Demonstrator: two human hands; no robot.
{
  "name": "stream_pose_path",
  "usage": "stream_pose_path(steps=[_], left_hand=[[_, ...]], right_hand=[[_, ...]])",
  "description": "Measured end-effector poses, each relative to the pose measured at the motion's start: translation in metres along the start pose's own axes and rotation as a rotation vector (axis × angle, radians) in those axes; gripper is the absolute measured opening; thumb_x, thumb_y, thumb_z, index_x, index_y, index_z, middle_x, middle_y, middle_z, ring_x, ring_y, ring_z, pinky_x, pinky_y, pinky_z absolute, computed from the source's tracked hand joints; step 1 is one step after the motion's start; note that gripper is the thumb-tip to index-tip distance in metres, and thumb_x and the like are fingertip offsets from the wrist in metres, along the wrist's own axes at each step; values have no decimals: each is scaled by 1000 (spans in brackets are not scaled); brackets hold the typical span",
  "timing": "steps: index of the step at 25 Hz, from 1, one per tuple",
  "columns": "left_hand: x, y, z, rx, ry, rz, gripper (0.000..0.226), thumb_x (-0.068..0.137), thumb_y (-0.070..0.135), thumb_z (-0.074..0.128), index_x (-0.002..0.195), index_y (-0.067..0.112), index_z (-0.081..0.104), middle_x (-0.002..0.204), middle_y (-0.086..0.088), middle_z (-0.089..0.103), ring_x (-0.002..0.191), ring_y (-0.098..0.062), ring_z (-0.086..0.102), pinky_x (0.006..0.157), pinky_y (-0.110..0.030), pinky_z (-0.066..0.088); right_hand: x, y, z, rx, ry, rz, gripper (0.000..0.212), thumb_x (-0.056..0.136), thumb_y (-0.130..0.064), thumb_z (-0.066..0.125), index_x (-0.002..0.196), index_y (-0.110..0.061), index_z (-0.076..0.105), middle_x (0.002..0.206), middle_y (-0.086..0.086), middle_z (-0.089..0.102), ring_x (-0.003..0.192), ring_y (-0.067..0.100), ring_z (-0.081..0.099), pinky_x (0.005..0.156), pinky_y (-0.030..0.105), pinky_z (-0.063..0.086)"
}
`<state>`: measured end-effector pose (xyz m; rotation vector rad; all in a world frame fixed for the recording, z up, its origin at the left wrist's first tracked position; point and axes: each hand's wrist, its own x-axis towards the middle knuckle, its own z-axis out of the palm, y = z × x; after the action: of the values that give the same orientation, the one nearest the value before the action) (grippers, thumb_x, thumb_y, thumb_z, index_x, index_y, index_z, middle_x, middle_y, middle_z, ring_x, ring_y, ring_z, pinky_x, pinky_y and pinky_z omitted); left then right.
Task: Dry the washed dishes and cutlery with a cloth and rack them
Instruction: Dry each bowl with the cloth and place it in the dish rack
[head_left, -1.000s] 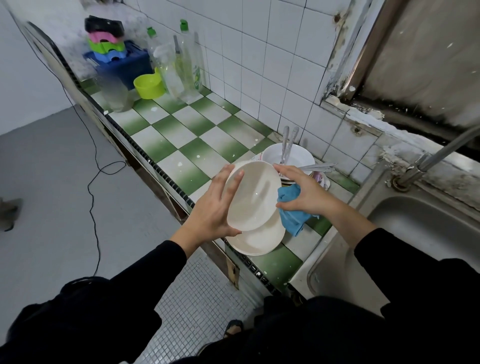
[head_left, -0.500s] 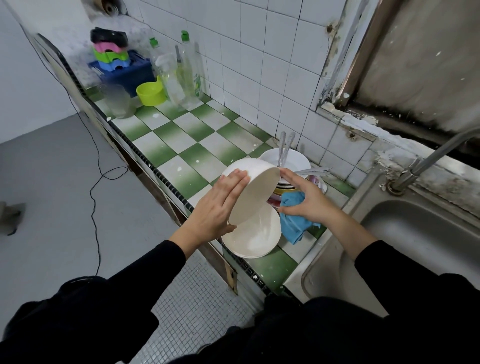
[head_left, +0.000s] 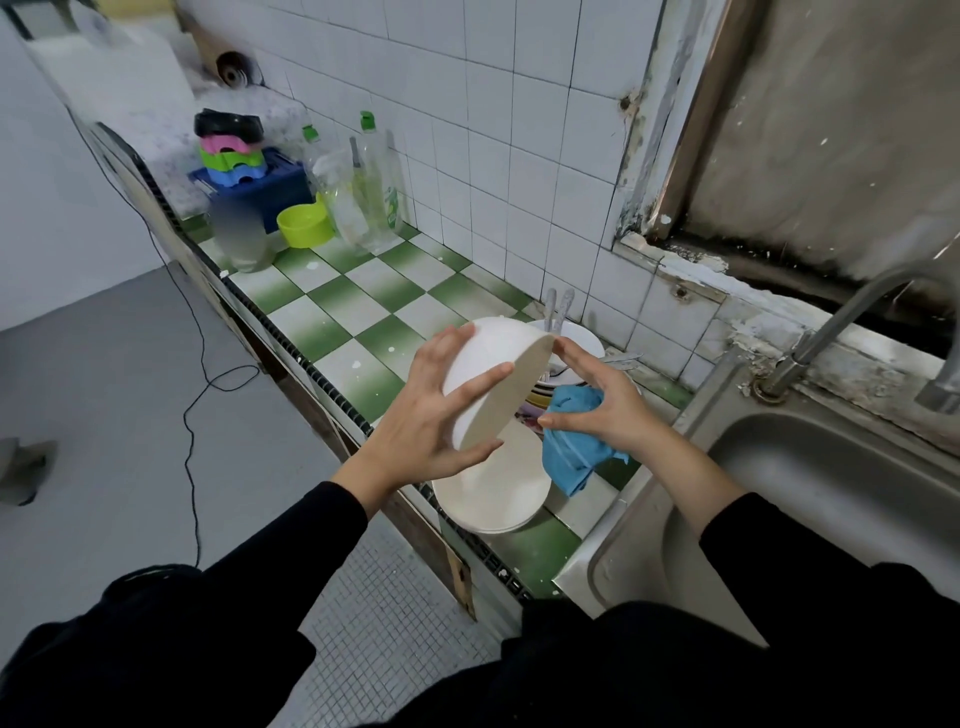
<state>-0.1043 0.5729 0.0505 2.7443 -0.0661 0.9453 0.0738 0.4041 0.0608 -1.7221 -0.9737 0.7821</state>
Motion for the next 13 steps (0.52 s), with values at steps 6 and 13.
stream_pose_path(steps=[6, 13], left_hand=[[3, 15, -12, -82, 87, -185, 47, 95, 49, 46, 138, 31, 43, 145, -23, 29, 138, -35, 28, 113, -44, 28], [8, 35, -8, -358, 268, -554, 39, 95, 48, 37, 132, 43, 46, 137, 1, 35, 132, 4, 28, 106, -31, 31]], right_hand=[[0, -14, 8, 45, 51, -53, 89, 75, -8, 79, 149, -20, 32, 139, -19, 38, 131, -5, 32, 111, 22, 29], [1, -46, 38, 497, 603, 107, 32, 77, -17, 80, 103, -22, 62, 111, 4, 65, 102, 20, 63, 93, 43, 54]])
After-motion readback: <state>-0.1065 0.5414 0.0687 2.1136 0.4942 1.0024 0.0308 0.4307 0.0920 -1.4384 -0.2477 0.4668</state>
